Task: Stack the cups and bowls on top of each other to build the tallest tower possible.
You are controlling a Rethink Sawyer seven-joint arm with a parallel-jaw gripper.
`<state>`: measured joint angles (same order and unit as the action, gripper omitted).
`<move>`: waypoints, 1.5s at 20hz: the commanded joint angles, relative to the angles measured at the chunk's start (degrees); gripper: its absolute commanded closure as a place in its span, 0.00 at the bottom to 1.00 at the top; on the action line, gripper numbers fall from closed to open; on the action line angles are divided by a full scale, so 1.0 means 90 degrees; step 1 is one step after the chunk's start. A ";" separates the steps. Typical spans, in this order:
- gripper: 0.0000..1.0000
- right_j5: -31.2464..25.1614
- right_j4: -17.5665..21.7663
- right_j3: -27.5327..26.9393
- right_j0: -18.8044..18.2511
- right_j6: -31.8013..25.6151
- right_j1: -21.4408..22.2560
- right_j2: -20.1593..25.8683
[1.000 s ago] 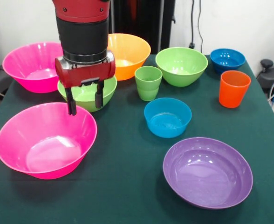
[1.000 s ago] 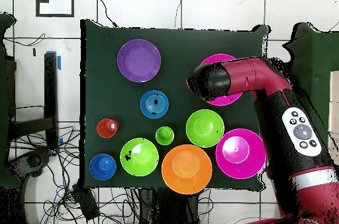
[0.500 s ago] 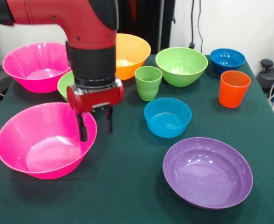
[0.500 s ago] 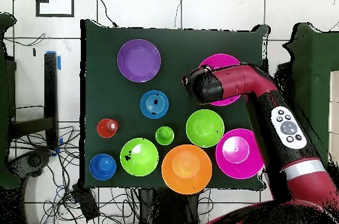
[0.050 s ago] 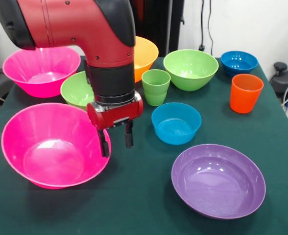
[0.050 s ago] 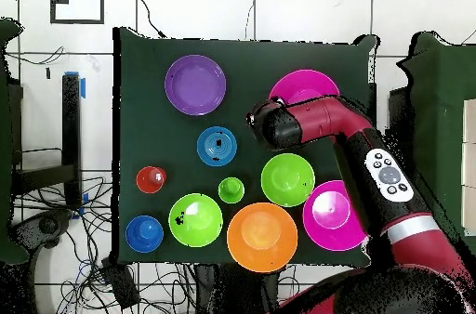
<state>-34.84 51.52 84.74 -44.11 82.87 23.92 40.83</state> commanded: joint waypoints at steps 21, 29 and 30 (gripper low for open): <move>1.00 0.0441 0.0413 0.0334 0.0387 -0.0649 -0.0584 -0.0142; 1.00 0.0259 0.0238 0.0573 0.0561 -0.0434 -0.0384 -0.0226; 1.00 0.0174 0.0183 0.0620 0.0575 -0.0427 -0.0324 -0.0232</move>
<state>-33.53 51.70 85.14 -41.94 82.87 20.50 40.36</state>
